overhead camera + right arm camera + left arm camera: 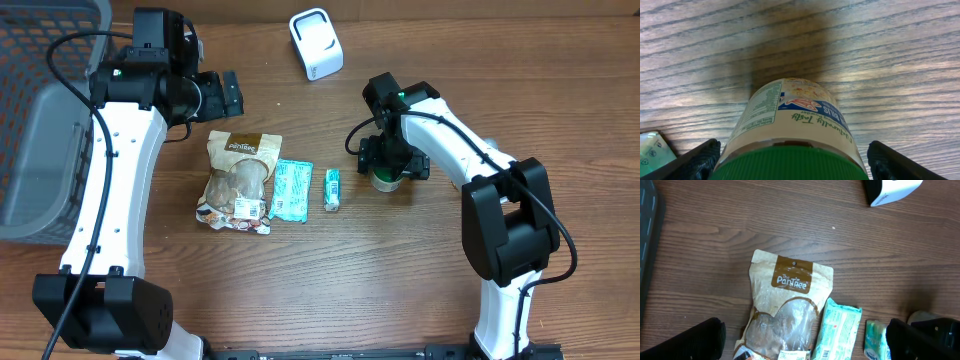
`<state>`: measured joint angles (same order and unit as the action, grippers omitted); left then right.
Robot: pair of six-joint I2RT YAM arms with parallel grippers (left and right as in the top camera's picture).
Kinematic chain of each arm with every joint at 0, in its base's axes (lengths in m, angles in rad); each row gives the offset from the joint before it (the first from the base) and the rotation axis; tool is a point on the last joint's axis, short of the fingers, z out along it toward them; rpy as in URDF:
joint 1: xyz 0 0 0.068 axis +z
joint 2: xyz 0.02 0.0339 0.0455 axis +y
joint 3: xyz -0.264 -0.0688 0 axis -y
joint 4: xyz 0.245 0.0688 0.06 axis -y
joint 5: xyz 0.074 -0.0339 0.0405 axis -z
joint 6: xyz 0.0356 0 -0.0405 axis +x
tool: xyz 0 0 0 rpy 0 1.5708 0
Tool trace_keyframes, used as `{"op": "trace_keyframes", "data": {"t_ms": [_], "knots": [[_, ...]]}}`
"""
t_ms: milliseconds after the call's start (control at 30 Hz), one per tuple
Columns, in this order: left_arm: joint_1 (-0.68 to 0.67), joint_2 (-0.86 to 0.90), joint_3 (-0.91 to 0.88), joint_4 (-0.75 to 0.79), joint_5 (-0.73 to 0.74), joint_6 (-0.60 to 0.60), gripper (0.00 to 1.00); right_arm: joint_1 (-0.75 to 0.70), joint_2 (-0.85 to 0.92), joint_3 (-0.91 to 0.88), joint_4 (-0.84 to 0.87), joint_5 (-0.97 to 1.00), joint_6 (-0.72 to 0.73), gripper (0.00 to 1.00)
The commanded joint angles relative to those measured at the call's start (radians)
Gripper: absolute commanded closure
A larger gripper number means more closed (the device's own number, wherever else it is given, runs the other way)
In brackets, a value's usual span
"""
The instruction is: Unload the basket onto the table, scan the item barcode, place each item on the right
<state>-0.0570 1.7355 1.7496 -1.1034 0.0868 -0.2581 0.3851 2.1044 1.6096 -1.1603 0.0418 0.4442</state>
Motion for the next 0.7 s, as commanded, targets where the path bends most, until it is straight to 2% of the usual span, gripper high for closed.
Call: {"op": "trace_keyframes", "data": {"t_ms": [0, 500, 667], "knots": [[0.003, 0.002, 0.014, 0.000, 0.010, 0.011, 0.00, -0.001, -0.032, -0.006, 0.003, 0.009, 0.000, 0.11], [0.003, 0.002, 0.014, 0.000, 0.010, 0.011, 0.00, -0.002, -0.032, -0.006, 0.003, 0.010, 0.000, 0.14], [0.003, 0.002, 0.014, 0.000, 0.010, 0.011, 0.00, -0.001, -0.032, -0.006, 0.003, 0.009, -0.029, 0.25]]}}
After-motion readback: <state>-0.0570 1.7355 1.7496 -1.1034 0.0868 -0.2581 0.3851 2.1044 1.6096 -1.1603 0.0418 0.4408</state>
